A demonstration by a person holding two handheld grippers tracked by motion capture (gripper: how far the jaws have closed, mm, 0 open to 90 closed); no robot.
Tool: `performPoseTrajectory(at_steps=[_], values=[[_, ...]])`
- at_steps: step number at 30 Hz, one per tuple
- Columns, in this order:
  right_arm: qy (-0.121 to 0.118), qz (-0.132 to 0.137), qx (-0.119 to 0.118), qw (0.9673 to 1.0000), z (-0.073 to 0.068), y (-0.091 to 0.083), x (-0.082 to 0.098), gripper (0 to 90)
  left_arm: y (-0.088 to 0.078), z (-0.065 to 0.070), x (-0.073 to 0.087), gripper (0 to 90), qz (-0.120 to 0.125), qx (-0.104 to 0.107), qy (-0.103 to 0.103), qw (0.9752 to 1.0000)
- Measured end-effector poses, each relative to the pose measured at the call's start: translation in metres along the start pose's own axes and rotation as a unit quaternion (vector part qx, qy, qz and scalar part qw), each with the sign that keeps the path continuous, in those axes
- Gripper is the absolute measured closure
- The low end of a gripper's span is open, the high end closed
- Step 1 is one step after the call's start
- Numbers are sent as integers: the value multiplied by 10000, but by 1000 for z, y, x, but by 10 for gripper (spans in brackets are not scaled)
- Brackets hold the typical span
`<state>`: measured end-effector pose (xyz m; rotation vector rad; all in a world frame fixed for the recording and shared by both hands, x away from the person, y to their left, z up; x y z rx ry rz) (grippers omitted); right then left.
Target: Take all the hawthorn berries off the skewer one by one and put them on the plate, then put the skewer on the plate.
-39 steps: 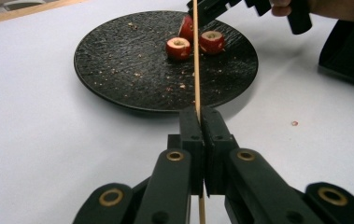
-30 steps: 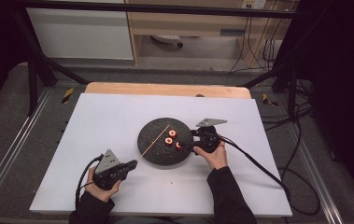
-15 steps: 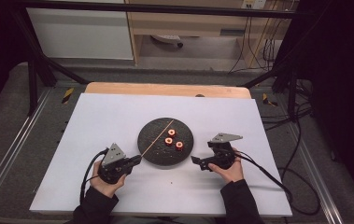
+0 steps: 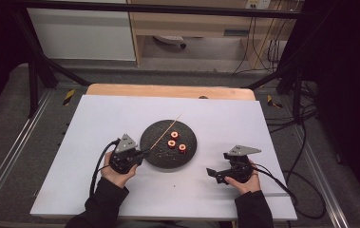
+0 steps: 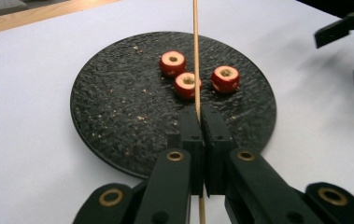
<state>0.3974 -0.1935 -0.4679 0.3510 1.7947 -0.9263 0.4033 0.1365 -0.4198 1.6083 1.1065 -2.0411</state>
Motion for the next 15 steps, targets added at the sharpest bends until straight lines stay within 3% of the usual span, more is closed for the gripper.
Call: performPoseTrajectory(at_steps=[5, 10, 15], values=[[-36, 81, -43, 10000, 1, -6, 2, 8, 13, -5, -4, 880, -74, -101, -91, 9999], [24, 41, -30, 10000, 2, -8, 4, 9, 25, -12, -5, 880, -166, -209, -160, 9995], [-70, -2, -50, 10000, 2, -7, 6, 11, 35, -17, -1, 880, -271, -334, -255, 9987]])
Point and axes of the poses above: each handheld gripper's, and its own axes: y roughly forward along the jaws, x roughly out of its underside, z roughly to its right, the point moved 4 cm from there along y, roughly forward along the jaws, and after that the axes turned 11 degrees about z, right-handed, at the moved point
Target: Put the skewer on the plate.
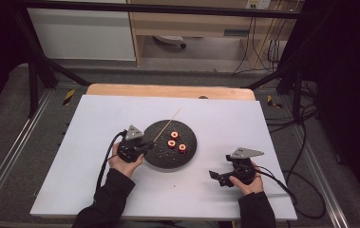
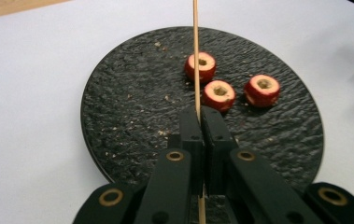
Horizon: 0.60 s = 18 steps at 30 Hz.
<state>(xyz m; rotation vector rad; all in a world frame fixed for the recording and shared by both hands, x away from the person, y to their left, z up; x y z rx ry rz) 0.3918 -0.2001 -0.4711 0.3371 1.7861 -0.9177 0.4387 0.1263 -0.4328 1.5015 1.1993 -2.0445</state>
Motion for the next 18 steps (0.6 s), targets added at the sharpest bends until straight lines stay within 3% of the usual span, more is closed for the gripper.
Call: performPoseTrajectory(at_steps=[18], values=[[23, -21, -45, 10000, -1, 0, 1, 16, 30, 3, 16, 878, -659, -271, 78, 9974]])
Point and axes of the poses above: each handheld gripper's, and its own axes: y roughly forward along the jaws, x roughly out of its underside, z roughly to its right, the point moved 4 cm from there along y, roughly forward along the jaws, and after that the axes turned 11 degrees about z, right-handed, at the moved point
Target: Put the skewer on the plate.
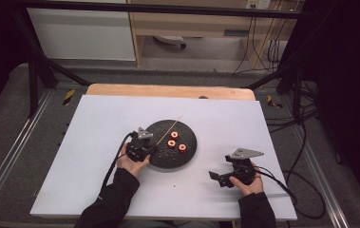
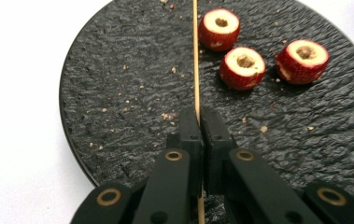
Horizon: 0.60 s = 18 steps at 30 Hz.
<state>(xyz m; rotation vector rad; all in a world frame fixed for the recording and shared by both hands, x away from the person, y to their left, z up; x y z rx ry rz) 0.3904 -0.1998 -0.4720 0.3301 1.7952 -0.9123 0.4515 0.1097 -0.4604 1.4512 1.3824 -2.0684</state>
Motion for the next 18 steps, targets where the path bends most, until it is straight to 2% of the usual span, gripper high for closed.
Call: performPoseTrajectory(at_steps=[5, 13, 16, 18], values=[[35, 25, -6, 10000, 0, 0, -1, 17, 4, 1, 2, 878, -143, -83, 17, 9999], [47, 17, -9, 10000, 0, 0, 0, 17, 4, 0, 1, 867, -109, -68, 52, 9999], [26, 26, -2, 10000, 0, 0, -1, 17, 0, 0, 1, 803, -121, 63, 66, 9999], [9, 40, 10, 10000, 0, 0, -1, 17, -6, -1, 0, 753, -55, 137, 146, 9998]])
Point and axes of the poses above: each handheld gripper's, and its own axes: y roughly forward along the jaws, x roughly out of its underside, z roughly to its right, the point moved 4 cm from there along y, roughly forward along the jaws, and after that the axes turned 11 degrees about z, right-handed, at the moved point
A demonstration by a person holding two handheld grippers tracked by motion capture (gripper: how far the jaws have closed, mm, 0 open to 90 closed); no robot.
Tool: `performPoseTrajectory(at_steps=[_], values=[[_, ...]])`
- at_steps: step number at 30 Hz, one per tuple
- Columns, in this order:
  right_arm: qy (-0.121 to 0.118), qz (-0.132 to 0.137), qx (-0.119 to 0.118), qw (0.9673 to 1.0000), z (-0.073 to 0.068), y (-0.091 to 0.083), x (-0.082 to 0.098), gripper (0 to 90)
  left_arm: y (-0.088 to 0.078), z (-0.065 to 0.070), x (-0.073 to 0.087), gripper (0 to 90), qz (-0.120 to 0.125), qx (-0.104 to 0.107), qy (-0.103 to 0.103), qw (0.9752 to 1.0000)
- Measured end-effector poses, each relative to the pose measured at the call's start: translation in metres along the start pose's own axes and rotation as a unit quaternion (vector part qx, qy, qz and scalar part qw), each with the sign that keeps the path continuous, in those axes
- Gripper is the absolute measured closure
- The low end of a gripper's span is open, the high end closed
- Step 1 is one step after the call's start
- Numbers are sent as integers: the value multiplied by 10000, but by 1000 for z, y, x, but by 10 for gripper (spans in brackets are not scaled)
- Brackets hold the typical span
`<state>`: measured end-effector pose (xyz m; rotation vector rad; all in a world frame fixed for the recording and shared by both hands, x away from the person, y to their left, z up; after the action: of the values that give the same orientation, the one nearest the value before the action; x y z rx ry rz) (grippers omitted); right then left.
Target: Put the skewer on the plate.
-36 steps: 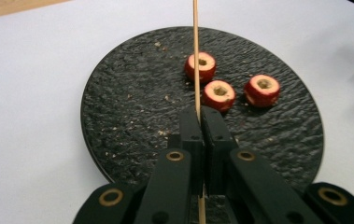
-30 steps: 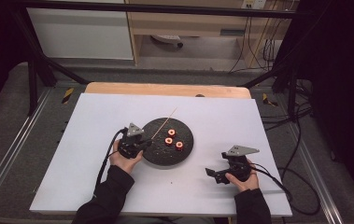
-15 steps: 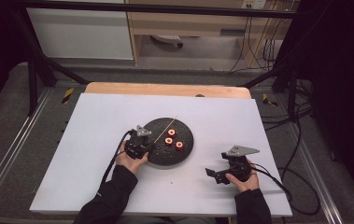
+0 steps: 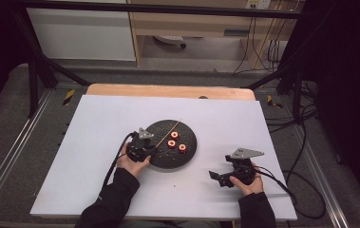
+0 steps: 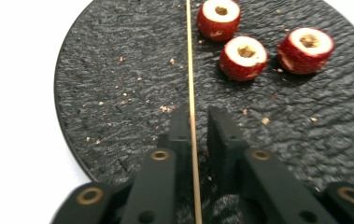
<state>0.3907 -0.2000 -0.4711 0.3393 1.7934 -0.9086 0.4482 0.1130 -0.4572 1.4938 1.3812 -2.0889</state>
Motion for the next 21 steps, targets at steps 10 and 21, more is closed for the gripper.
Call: performPoseTrajectory(at_steps=[10, 21], values=[[30, 32, -1, 10000, 0, 0, -1, 17, -32, -8, 5, 372, 11, 342, 186, 9992], [44, 26, 1, 10000, 0, 1, -1, 15, -68, -30, 36, 89, 141, 505, 148, 9985]])
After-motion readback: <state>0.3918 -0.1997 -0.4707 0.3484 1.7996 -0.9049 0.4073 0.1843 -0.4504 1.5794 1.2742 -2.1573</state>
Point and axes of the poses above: each handheld gripper's, and its own axes: y roughly forward along the jaws, x roughly out of its underside, z roughly to its right, the point moved 4 cm from there along y, roughly forward along the jaws, and after that the axes turned 11 degrees about z, right-handed, at the moved point
